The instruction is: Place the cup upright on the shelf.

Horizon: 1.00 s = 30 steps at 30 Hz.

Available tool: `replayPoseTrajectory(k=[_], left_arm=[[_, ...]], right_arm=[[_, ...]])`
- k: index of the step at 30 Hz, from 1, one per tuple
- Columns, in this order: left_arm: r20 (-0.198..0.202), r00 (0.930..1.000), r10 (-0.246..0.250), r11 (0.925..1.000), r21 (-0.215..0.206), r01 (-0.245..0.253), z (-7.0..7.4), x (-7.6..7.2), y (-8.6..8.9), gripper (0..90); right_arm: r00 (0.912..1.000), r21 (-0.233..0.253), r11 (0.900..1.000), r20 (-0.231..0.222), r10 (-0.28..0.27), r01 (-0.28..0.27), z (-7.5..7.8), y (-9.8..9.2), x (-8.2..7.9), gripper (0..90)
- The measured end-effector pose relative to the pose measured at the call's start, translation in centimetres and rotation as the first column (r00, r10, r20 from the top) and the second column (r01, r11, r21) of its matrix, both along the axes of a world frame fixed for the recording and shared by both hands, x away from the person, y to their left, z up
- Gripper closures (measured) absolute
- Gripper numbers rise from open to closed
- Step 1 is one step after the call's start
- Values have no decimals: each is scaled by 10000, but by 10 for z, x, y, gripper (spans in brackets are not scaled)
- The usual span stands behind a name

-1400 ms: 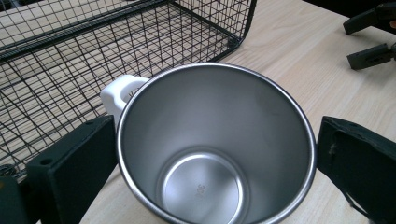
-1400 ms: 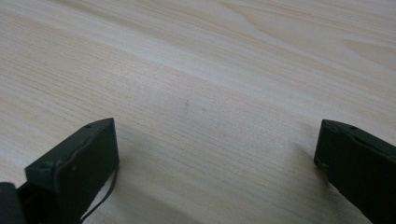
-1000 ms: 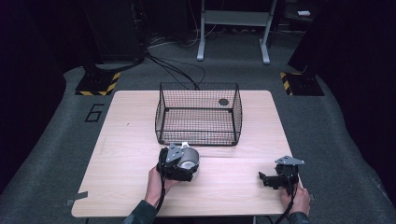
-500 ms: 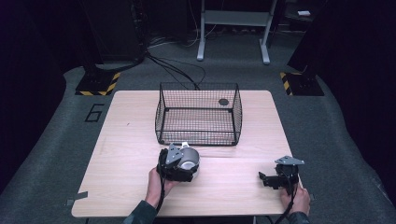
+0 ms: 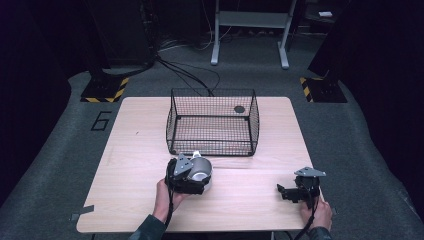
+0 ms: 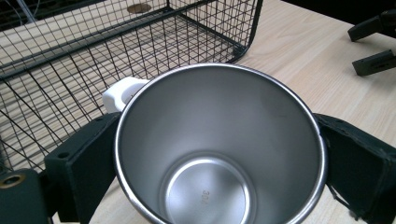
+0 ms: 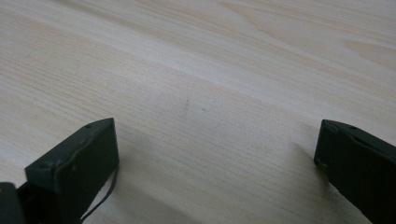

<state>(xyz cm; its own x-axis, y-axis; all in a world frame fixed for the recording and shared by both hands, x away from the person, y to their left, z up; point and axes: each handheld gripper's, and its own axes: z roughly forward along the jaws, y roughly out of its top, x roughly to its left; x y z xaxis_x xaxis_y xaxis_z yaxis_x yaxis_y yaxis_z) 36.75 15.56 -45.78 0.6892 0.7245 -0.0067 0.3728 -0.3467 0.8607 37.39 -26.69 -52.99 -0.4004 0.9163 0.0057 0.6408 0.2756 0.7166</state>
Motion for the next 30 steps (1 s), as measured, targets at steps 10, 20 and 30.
replayPoseTrajectory(k=[10, 20, 30], left_arm=[[83, 9998, -206, 9997, 106, 205, 13, 1, 4, 64], [321, 9994, -139, 9999, 10, 139, 26, 3, 8, 63], [432, 9991, -42, 9999, -124, 48, 42, 9, 16, 63]], right_arm=[[10000, -12, 10000, 92, 0, 0, 0, 0, 0, 0], [9999, -88, 9998, 55, 157, -157, 0, -1, 1, 0], [9999, -78, 9999, 83, 144, -143, 0, -1, 1, 0]])
